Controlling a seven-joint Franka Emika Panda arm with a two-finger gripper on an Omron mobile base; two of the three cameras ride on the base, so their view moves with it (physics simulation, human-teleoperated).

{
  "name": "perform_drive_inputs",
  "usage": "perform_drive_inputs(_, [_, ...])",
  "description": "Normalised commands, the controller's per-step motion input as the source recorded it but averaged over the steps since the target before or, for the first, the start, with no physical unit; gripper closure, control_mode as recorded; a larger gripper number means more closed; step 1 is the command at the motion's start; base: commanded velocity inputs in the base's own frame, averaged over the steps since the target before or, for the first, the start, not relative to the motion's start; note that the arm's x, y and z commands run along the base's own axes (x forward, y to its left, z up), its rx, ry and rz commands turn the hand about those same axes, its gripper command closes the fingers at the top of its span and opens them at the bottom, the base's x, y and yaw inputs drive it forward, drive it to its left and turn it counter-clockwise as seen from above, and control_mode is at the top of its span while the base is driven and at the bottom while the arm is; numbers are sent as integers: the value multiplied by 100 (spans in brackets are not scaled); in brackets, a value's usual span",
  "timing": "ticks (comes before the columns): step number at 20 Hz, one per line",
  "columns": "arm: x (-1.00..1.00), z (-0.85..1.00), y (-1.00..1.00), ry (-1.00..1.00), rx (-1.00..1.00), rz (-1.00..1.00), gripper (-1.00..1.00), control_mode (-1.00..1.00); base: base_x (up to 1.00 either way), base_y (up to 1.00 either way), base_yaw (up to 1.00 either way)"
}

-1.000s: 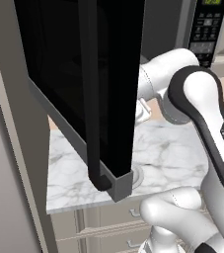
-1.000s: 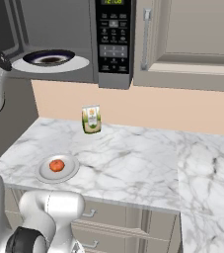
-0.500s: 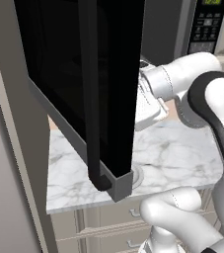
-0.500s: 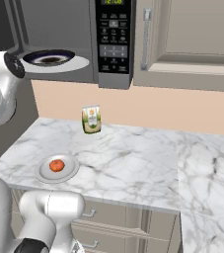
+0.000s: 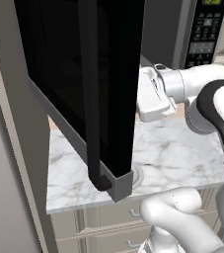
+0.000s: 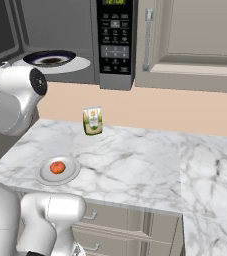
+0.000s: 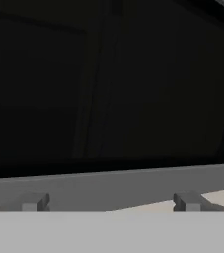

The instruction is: Pick the squash from the counter and place it in the microwave. Then turn on the microwave.

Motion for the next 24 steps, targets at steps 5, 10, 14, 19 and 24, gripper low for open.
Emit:
perform_drive_inputs(5, [32, 0, -25, 10, 5, -16, -100, -100, 0, 0, 0])
perform_drive_inputs(10, [29, 0, -27, 11, 2, -17, -100, -100, 0, 0, 0])
perform_drive_inputs(14, [19, 0, -22, 13, 0, -17, -100, -100, 0, 0, 0])
perform_drive_inputs(19, [15, 0, -14, 20, 0, -18, -100, -100, 0, 0, 0])
perform_drive_inputs(24, [10, 0, -6, 20, -2, -18, -100, -100, 0, 0, 0])
